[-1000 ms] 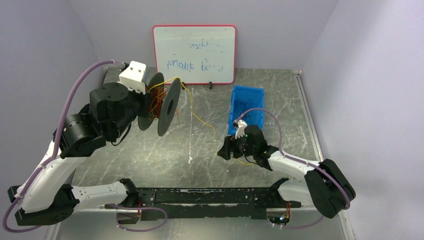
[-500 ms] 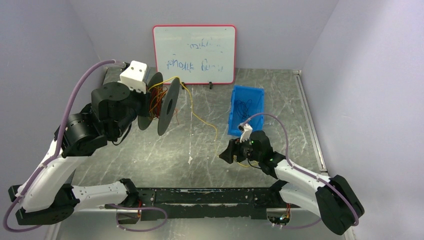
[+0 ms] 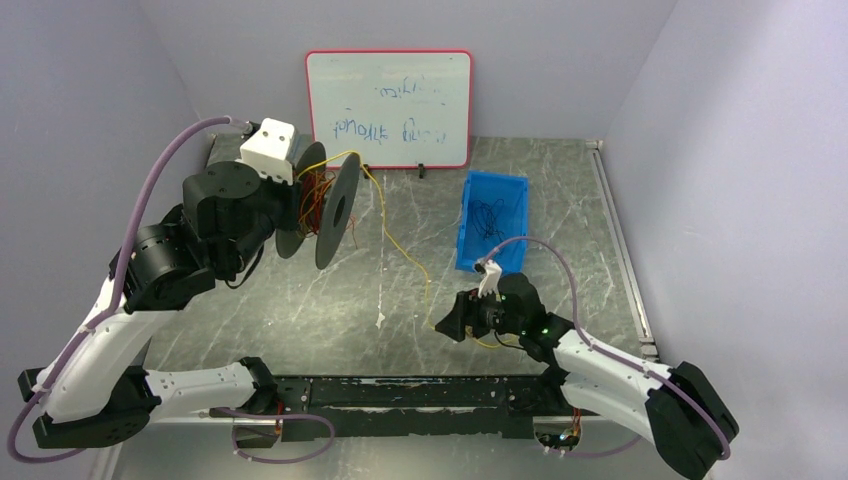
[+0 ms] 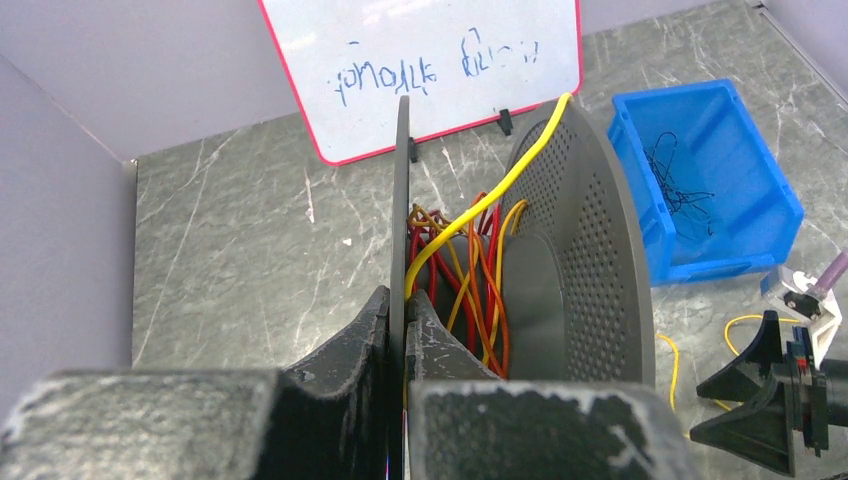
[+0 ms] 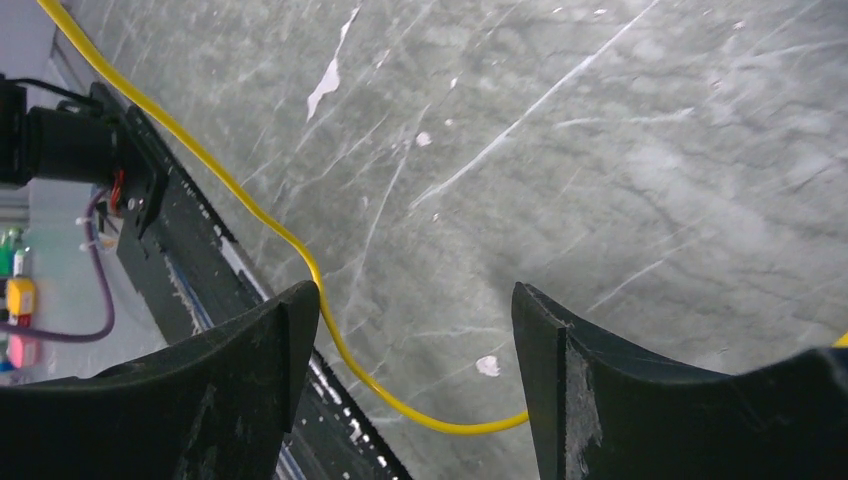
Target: Wrap the cables
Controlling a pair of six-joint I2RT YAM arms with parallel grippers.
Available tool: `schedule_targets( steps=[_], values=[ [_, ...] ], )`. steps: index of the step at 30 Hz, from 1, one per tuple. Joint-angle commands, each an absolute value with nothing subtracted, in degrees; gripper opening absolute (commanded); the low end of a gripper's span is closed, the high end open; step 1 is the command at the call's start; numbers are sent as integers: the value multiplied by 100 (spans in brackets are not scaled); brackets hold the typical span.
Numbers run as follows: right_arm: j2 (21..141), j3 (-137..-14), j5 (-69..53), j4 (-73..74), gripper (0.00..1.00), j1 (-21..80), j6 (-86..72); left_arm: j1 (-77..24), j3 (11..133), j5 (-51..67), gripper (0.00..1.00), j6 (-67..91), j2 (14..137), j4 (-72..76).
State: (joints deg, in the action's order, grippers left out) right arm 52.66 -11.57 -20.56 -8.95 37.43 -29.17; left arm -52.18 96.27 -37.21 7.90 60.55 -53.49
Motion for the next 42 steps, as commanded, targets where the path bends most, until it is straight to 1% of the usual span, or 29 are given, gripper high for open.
schedule_targets(
  steps=[1, 7, 11, 22, 33, 38, 42],
  values=[
    [4918, -958, -1975, -738, 74, 4090, -3248, -5186, 9846, -3894, 7, 760, 5975, -4966],
    [4515, -844, -1772, -546, 74, 4596, -3511, -5191, 9781, -3920, 7, 738, 5978, -4909],
    [4272, -896, -1490, -200, 74, 4856, -3560, -5188, 9617, -4146, 7, 667, 6014, -4824],
    [3434, -1038, -1652, 245, 78, 4986, -3632, -5091, 9291, -4103, 7, 677, 6037, -4600],
    [3580, -823, -1907, 26, 79, 5001, -3700, -4956, 9246, -3935, 7, 677, 6109, -4520],
    [3832, -802, -1637, 75, 75, 5033, -3738, -4873, 9227, -3857, 7, 687, 6140, -4496],
    [4147, -776, -1474, 22, 65, 5085, -3852, -4818, 9222, -3783, 7, 704, 6148, -4479]
  ],
)
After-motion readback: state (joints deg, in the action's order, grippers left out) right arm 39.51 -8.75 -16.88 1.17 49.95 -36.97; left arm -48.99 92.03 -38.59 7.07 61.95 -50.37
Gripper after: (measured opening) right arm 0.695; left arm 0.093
